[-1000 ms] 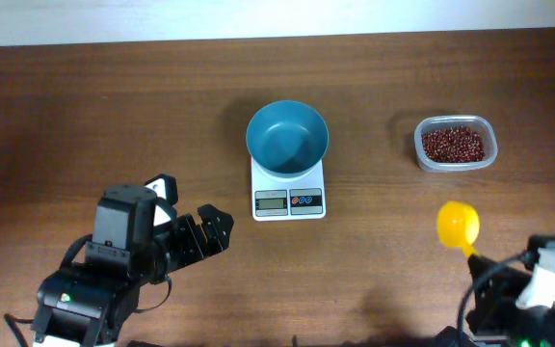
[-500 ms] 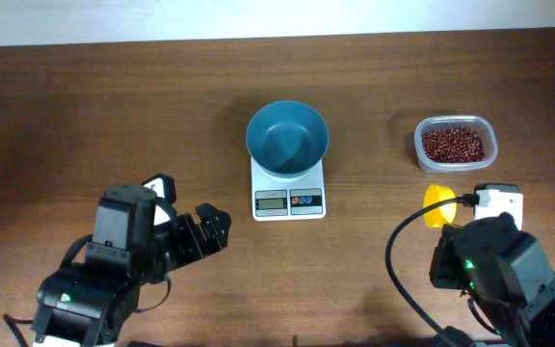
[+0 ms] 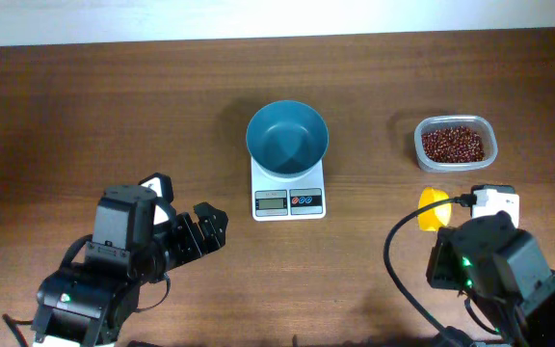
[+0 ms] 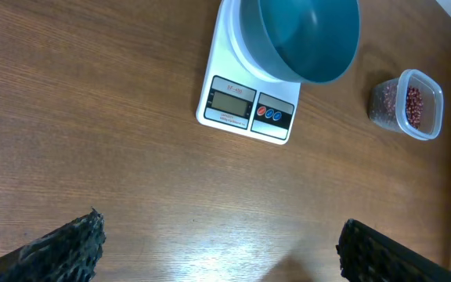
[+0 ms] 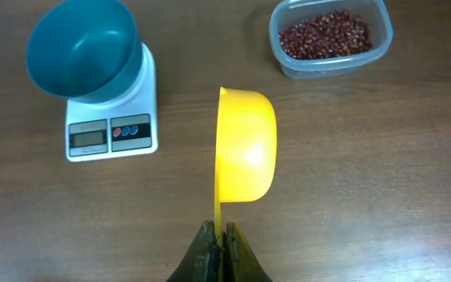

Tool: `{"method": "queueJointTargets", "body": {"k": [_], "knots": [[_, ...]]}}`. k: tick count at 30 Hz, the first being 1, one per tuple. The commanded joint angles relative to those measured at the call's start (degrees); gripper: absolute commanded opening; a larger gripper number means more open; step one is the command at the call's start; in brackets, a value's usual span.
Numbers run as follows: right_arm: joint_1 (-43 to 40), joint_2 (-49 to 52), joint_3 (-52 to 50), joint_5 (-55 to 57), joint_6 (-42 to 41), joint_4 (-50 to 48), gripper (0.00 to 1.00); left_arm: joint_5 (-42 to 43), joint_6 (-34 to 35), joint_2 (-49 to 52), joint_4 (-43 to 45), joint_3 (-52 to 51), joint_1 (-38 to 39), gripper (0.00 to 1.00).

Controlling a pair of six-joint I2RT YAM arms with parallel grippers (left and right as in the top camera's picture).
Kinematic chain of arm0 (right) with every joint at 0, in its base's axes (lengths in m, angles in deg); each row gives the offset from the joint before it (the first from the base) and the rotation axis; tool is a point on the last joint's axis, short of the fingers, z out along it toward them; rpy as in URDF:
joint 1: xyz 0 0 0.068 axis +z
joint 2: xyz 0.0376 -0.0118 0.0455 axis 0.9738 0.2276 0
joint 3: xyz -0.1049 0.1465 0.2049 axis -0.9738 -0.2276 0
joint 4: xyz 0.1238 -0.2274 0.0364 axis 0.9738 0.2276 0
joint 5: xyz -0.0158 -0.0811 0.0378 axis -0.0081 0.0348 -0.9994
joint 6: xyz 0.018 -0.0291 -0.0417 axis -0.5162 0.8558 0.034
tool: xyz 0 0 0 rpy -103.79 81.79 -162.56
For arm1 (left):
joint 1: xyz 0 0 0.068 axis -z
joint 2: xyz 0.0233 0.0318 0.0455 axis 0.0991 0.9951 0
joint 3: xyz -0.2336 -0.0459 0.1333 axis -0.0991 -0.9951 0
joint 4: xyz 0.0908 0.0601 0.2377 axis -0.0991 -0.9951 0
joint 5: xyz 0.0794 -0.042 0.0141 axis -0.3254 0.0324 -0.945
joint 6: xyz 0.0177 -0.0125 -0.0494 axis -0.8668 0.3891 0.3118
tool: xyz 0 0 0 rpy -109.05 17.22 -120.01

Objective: Scoop item into bowl and weigh 50g on scale
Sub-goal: 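Carry the scoop with the right gripper toward the bean tub, then lower the scoop with the right gripper over the red beans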

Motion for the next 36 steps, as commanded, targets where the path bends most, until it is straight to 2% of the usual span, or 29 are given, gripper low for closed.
{"method": "queueJointTargets", "body": {"k": [1, 6, 8, 13, 21, 36], "knots": [[-4.9, 3.34, 1.18, -0.07, 0.61, 0.07, 0.04, -0.61, -0.92, -0.28, 0.09, 0.9, -0.11, 0.99], [-16.31, 9.94, 5.03, -5.97, 10.95, 0.02, 0.04, -0.63, -0.92, -0.28, 0.09, 0.9, -0.11, 0.99], [-18.73, 12.0, 6.16, -9.77, 12.28, -0.07, 0.04, -0.63, -0.92, -0.28, 0.09, 0.9, -0.11, 0.99], [-18.71, 13.2, 6.16, -13.81, 12.24, -0.22, 0.04, -0.63, -0.92, -0.28, 0.09, 0.9, -0.11, 0.99], [-18.69, 8.68, 6.16, -13.94, 12.26, -2.8, 0.04, -0.83, -0.92, -0.28, 0.07, 0.9, -0.11, 0.99], [-18.69, 14.58, 6.16, -11.08, 12.28, -2.82, 0.04, -0.83, -0.92, -0.28, 0.07, 0.9, -0.11, 0.99]]}}
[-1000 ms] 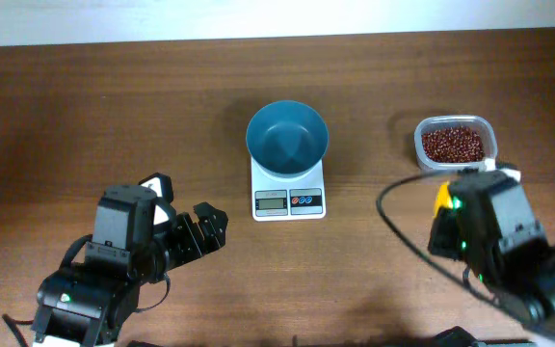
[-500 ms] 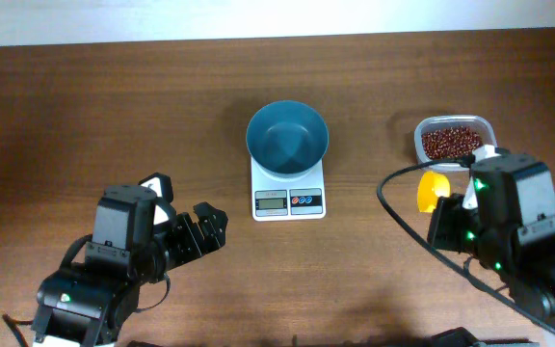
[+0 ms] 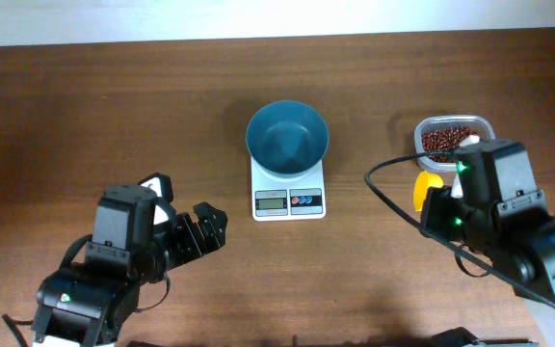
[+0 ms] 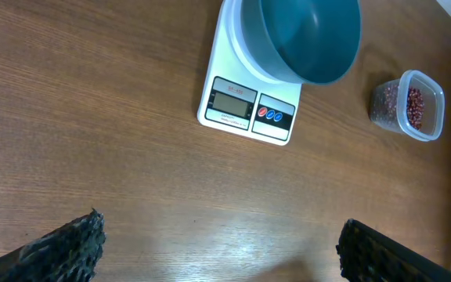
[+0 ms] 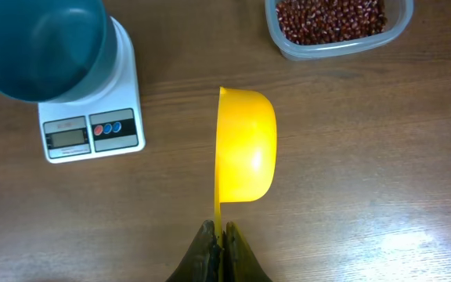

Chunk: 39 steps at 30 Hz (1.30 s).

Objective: Scoop item into bowl and weigh 50g on scale
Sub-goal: 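Lower the scoop with the right gripper over the red beans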

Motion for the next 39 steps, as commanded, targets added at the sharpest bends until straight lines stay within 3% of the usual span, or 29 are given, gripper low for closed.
{"method": "queueJointTargets", "body": {"k": [1, 11, 25, 39], "knots": [[-0.28, 1.46, 1.36, 2.71, 0.02, -0.2, 0.04, -0.61, -0.92, -0.28, 0.07, 0.9, -0.11, 0.99], [-0.61, 4.98, 1.4, 3.98, 1.31, -2.56, 0.04, -0.61, -0.92, -0.28, 0.07, 0.9, -0.11, 0.99], [-10.91, 7.26, 1.4, 3.5, 4.96, -4.09, 0.04, -0.61, -0.92, -0.28, 0.07, 0.9, -0.11, 0.99], [-11.21, 12.37, 1.4, 3.3, 9.05, -9.77, 0.04, -0.61, -0.92, -0.28, 0.07, 0.9, -0.11, 0.99]]}}
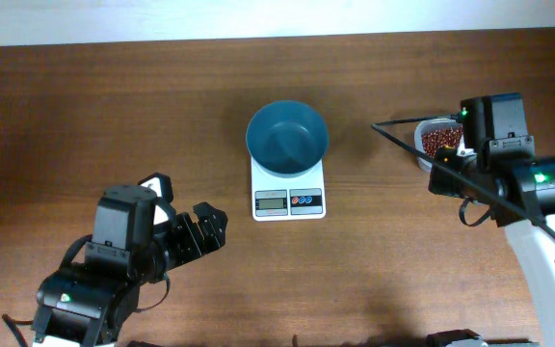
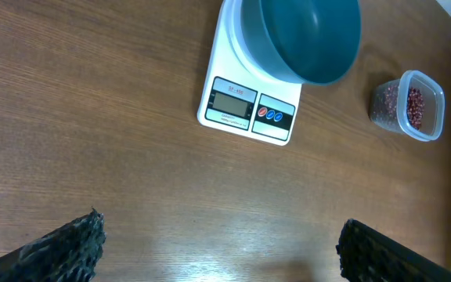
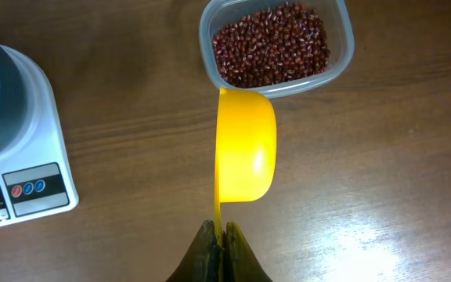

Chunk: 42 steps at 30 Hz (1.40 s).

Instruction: Scoop item into bowl and weigh 50g on scale

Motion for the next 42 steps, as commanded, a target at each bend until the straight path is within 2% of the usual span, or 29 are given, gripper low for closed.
{"method": "queueJointTargets", "body": {"k": [1, 15, 21, 24, 27, 36, 38, 39, 40, 42], "knots": [[-0.5, 1.31, 1.4, 0.35, 1.31, -1.88, 0.04, -0.59, -0.92, -0.28, 0.04, 0.9, -0.11, 0.99], [-0.5, 4.09, 1.4, 0.37, 2.36, -6.58, 0.04, -0.33, -0.92, -0.28, 0.44, 0.9, -0.11, 0.99], [-2.73, 4.2, 1.4, 0.24, 3.61, -6.19, 0.04, 4.61, -3.41, 0.39, 1.33, 0.92, -0.11, 0.99], [-8.37, 4.24, 1.4, -4.72, 3.63, -6.29, 0.04, 11.21, -9.38, 4.63, 4.0, 0.92, -0.11, 0.99], [-11.34, 4.26, 1.4, -5.66, 3.67, -6.29, 0.04, 11.04, -9.33, 9.79, 4.98, 0.9, -0.11, 0.99], [-11.37, 4.26, 1.4, -7.1, 3.78, -5.75, 0.04, 13.09, -7.61, 20.46, 4.57, 0.9, -0.04, 0.97], [-11.37, 4.26, 1.4, -7.23, 3.8, -5.77, 0.04, 13.18, -7.63, 20.72, 4.61, 0.9, 0.33, 0.54], [-11.37, 4.26, 1.4, -7.23, 3.8, -5.81, 0.04, 13.2, -7.61, 20.72, 4.59, 0.9, 0.79, 0.14], [-11.37, 4.26, 1.4, -7.23, 3.8, -5.81, 0.04, 13.18, -7.61, 20.72, 4.59, 0.9, 1.33, 0.03], [-11.37, 4.31, 1.4, -7.23, 3.8, -5.81, 0.04, 12.83, -7.61, 20.72, 4.81, 0.9, 2.64, 0.0]]}}
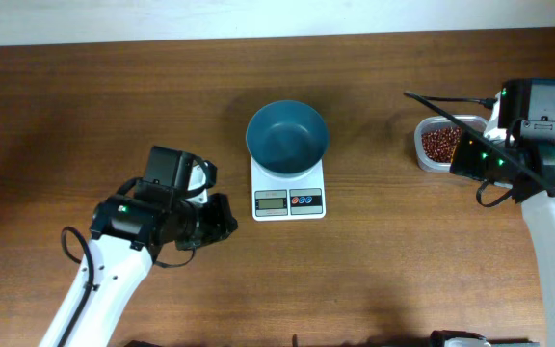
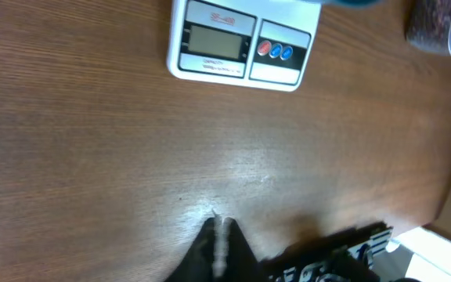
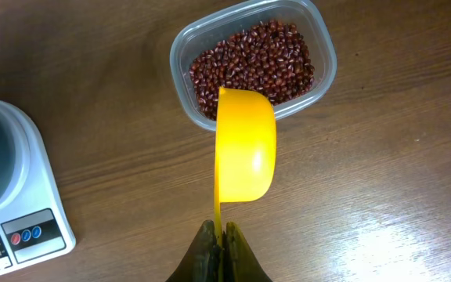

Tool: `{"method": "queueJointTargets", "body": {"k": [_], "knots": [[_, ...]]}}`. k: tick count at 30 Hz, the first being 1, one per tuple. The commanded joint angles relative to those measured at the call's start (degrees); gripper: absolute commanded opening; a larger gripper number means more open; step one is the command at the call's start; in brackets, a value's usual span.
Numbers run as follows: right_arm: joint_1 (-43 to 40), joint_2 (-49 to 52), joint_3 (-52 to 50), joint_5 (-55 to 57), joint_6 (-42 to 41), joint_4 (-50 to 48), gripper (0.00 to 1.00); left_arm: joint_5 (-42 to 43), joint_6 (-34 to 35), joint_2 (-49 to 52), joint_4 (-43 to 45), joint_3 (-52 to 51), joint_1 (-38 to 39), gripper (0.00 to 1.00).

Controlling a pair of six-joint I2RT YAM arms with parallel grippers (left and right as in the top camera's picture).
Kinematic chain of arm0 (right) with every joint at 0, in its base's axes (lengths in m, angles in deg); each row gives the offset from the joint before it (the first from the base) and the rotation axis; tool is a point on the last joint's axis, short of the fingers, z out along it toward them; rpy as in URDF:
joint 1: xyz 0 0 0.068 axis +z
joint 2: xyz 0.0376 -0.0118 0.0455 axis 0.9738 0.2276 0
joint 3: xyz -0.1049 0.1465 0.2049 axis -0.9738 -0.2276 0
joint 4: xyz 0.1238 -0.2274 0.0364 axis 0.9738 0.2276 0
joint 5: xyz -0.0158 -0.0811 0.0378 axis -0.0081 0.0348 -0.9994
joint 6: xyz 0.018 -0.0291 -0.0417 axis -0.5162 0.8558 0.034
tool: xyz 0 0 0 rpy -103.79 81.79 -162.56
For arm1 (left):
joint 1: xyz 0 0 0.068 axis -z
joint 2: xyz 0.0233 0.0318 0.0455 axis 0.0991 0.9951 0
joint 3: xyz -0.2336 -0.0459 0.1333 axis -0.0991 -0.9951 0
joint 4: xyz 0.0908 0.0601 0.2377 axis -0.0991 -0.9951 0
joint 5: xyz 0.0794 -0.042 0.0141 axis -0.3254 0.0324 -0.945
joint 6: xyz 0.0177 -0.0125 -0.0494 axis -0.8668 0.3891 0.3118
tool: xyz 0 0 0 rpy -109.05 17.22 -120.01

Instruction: Scoop item into bowl and weigh 50g on scale

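Observation:
A blue bowl [image 1: 287, 138] sits on the white scale [image 1: 289, 200] at the table's middle. A clear tub of red beans [image 3: 253, 61] stands to the right, also seen from overhead as the tub [image 1: 439, 144]. My right gripper [image 3: 221, 233] is shut on the thin handle of a yellow scoop [image 3: 246, 146], held on edge, its cup overlapping the tub's near rim. The overhead view hides the scoop under the right arm. My left gripper [image 2: 219, 241] is shut with nothing in it, low over bare wood in front of the scale [image 2: 241, 51].
The left arm [image 1: 167, 207] reaches in from the front left, its tip just left of the scale. The right arm [image 1: 533, 145] and its cable hang beside the tub. Brown wood runs back to a pale wall along the far edge.
My left arm has left its place at the front left and now points at the scale from close by, its fingers gone from wide open to shut. The scoop now overlaps the tub's near rim.
First my right gripper held the scoop over the front right of the table, with the left gripper open and still. Then the scoop was nearer the tub, then just short of it. Now it overlaps the rim, and the left gripper is shut near the scale.

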Motion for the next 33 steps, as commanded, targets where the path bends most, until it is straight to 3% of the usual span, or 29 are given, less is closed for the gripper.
{"method": "queueJointTargets", "body": {"k": [1, 3, 9, 11, 21, 33], "knots": [[-0.2, 0.31, 1.4, -0.55, 0.61, -0.11, 0.04, -0.02, -0.31, 0.09, 0.39, 0.81, 2.75, 0.0], [-0.2, 0.31, 1.4, -0.52, 0.61, -0.13, 0.04, -2.08, -0.35, 0.09, 1.86, 0.81, 6.29, 0.0], [-0.2, 0.35, 1.38, -0.52, 0.61, -0.15, 0.04, -24.87, -0.33, 0.87, 8.41, 0.81, 22.58, 0.0], [-0.2, 0.35, 1.38, -0.5, 0.61, -0.28, 0.04, -28.37, -0.33, 2.69, 10.49, 0.81, 26.16, 0.0], [-0.2, 3.45, 1.38, -0.5, 0.61, -0.15, 0.04, -29.77, -0.26, 18.93, 21.35, 0.81, 29.99, 0.0], [-0.2, 3.93, 1.38, -0.52, 0.59, -0.59, 0.04, -37.57, -0.37, 26.56, 28.96, 0.81, 31.45, 0.0]]}}
